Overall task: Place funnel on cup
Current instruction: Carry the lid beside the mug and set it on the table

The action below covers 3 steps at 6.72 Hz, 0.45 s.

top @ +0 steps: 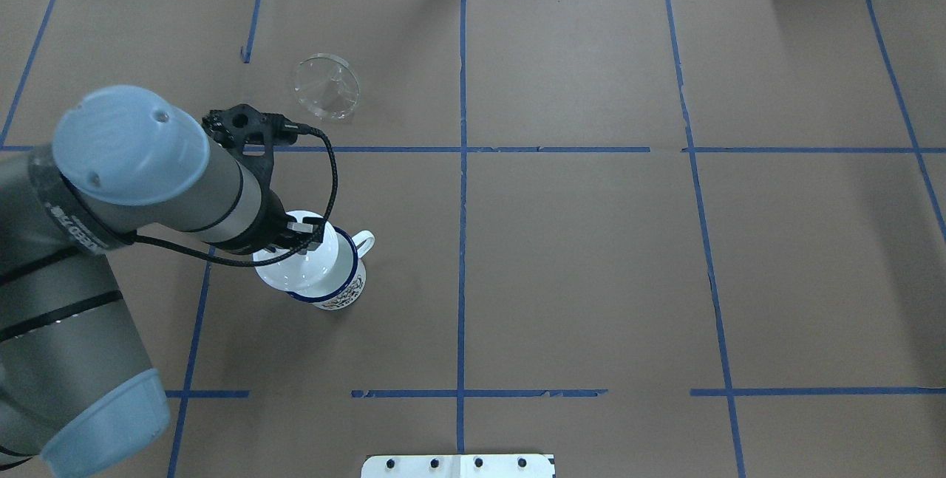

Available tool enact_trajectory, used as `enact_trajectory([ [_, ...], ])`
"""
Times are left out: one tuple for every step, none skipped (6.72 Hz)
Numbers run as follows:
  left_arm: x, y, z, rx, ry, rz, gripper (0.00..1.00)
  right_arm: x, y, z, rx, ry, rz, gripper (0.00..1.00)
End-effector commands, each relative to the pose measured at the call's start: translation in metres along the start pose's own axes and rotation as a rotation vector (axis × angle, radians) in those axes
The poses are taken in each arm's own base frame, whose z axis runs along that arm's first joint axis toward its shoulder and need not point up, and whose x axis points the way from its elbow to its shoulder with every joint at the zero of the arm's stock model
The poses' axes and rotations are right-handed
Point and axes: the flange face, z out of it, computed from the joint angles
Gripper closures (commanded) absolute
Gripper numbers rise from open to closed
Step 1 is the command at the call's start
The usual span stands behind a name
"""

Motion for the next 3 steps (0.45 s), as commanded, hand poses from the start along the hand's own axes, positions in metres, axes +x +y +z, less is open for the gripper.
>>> enact_trajectory([
  [-0.039, -0.015, 0.003, 0.01, -0.055, 0.098, 1.0, 0.0, 0.0, 0.0, 0.0, 0.0, 0.0, 0.0],
  [-0.058, -0.011, 0.021, 0.02, -0.044, 0.103, 1.0, 0.001, 0.0, 0.001, -0.001, 0.0, 0.001, 0.0],
  [-0.079, -0.008, 0.047, 0.037, -0.018, 0.106, 1.0, 0.0, 0.0, 0.0, 0.0, 0.0, 0.0, 0.0],
])
